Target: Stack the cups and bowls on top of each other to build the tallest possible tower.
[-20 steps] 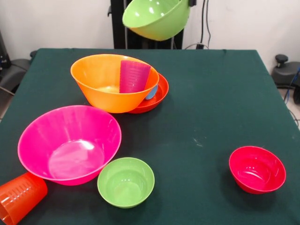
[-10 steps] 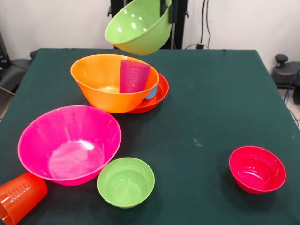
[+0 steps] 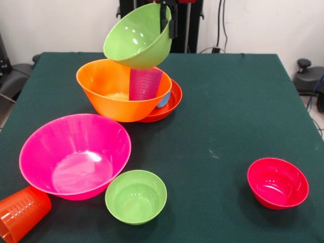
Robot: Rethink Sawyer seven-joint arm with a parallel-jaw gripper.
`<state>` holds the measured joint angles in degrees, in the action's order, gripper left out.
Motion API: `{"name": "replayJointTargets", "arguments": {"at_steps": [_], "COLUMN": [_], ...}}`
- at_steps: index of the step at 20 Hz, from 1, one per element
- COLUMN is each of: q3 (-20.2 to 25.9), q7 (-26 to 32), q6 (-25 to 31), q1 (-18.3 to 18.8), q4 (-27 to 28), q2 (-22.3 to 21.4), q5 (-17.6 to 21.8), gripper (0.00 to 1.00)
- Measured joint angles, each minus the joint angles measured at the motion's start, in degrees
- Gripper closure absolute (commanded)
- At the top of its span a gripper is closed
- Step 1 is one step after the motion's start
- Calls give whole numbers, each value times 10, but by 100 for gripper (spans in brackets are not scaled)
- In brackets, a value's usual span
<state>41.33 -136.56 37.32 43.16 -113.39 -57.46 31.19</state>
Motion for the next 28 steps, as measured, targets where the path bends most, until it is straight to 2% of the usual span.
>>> {"name": "replayJointTargets", "arguments": {"at_steps": [15,28], "q3": [27,66], "q7": [7,7], "q6": [0,0], "q1": [11,42], "q4": [0,0], "q2": [13,13], "q5": [6,6], "gripper": [100,100]}}
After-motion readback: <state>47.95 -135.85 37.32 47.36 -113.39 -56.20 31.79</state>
